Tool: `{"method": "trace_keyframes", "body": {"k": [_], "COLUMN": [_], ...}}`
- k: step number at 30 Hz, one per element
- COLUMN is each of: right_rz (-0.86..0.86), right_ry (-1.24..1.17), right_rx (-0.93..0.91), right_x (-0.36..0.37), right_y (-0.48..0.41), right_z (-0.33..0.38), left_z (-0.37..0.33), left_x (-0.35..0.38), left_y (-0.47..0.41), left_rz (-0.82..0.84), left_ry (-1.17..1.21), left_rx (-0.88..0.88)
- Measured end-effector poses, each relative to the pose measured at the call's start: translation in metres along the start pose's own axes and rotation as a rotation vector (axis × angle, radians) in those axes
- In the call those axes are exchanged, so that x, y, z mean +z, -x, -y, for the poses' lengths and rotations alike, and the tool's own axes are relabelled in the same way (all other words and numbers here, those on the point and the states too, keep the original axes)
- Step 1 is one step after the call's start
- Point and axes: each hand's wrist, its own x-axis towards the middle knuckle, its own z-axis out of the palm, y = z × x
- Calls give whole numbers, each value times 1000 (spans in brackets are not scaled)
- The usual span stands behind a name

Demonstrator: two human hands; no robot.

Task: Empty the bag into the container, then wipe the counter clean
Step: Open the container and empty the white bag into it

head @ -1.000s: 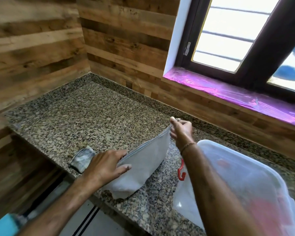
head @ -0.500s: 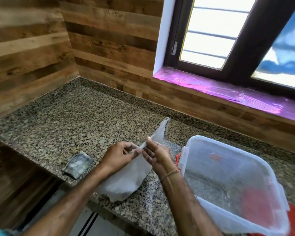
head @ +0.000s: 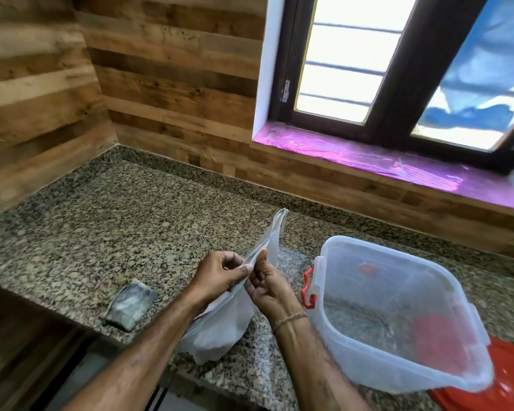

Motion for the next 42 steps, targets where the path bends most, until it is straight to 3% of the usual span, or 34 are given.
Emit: {"method": "trace_keyframes", "body": {"k": [3, 7, 13, 19, 21, 24, 28, 37, 42], "right_rz": [8, -55, -210, -325, -358, -331, -332, -181, -100], "right_ry": [-16, 99, 395, 953, 1154, 1274, 1359, 1214, 1173], "right_rx": [-20, -88, -261, -418, -415, -322, -337, -251, -263], "right_x": [-2, -5, 7, 25, 28, 32, 39, 36, 23], "right_y": [2, 4, 3, -26, -38, -51, -66, -78, -76], "right_z": [1, 7, 28, 70, 85, 100, 114, 130, 140], "left_z": [2, 4, 5, 47, 52, 45, 49, 50, 58], "left_x": [0, -19, -37, -76, -82, -77, -66, -43, -24], "left_y": [-4, -12, 0, 48, 62, 87, 102, 125, 130], "left_rz": [-44, -114, 118, 222, 306, 338, 337, 37, -136], "left_ry": [43, 286, 296, -169, -192, 67, 338, 976, 1034], "left_rx": [-52, -192, -236, -406, -497, -655, -633, -575, -447]}}
